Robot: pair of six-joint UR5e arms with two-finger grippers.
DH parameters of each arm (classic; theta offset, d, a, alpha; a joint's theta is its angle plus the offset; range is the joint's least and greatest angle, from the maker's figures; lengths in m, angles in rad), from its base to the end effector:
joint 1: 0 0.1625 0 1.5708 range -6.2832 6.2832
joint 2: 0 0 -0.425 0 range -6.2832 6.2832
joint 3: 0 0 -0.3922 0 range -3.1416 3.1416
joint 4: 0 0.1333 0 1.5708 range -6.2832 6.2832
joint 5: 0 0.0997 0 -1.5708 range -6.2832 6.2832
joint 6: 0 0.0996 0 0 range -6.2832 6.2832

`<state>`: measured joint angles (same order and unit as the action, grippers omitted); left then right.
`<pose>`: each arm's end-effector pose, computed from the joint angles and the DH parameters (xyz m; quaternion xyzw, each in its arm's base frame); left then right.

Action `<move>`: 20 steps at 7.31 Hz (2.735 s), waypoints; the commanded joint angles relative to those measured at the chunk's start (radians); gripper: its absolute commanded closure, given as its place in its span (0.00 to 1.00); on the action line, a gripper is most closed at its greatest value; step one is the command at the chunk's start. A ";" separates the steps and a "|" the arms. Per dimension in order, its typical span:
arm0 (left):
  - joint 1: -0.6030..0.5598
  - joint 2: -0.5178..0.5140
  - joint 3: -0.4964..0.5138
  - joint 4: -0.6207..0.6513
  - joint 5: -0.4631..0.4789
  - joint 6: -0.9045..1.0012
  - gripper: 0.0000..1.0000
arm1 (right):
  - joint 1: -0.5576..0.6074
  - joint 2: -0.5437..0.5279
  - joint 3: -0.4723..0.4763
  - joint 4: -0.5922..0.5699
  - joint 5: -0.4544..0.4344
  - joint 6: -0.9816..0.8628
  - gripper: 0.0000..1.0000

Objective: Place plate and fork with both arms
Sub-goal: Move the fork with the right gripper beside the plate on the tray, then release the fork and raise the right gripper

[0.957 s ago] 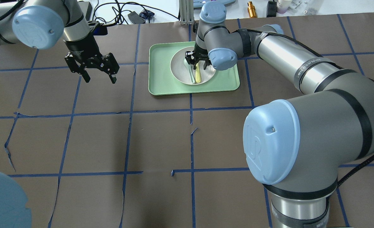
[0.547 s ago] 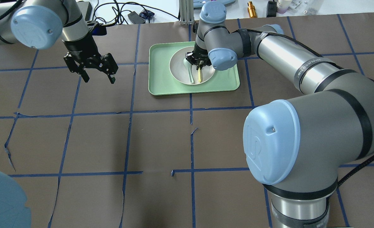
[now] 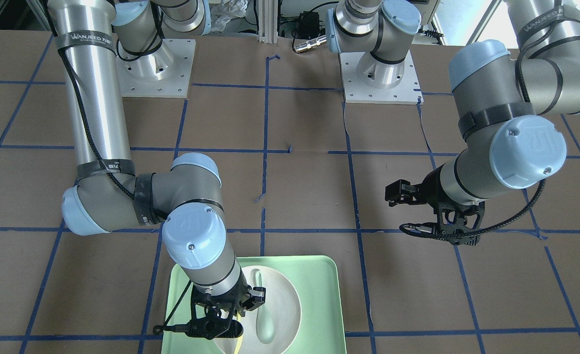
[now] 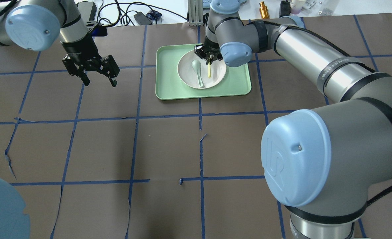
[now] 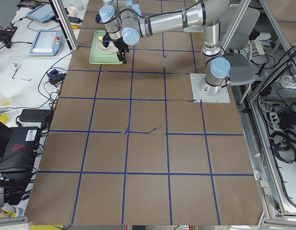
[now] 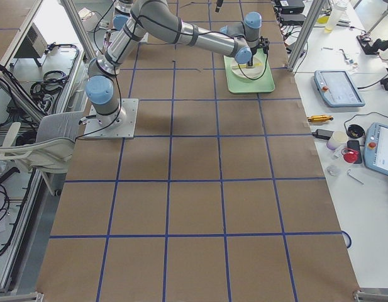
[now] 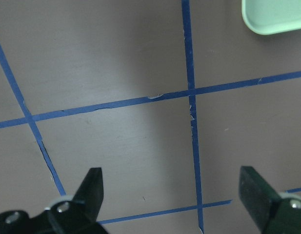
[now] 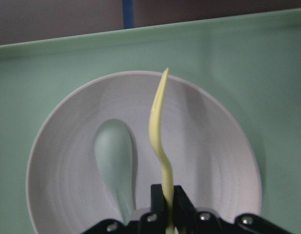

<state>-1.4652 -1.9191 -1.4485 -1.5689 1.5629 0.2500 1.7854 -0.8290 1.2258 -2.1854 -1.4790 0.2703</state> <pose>-0.0699 -0.6131 0.3548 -0.0712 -0.9912 -0.1094 0.0236 0.3026 -0.7197 0.2490 0.0227 0.9928 -0.0944 0.0703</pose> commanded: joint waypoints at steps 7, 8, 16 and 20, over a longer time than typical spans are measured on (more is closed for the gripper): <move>0.002 0.017 -0.003 -0.003 0.000 0.009 0.00 | -0.106 0.007 0.087 0.009 -0.073 -0.066 0.80; 0.002 0.017 -0.003 -0.003 0.000 0.009 0.00 | -0.106 0.002 0.086 0.010 -0.072 -0.063 0.09; -0.017 0.074 0.011 0.001 -0.001 -0.125 0.00 | -0.107 -0.298 0.093 0.506 -0.090 -0.097 0.00; -0.064 0.116 -0.001 0.017 0.023 -0.317 0.00 | -0.115 -0.482 0.109 0.749 -0.152 -0.139 0.00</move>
<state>-1.5033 -1.8224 -1.4437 -1.5512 1.5694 -0.0368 1.6698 -1.2721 1.3233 -1.4851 -1.6318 0.1306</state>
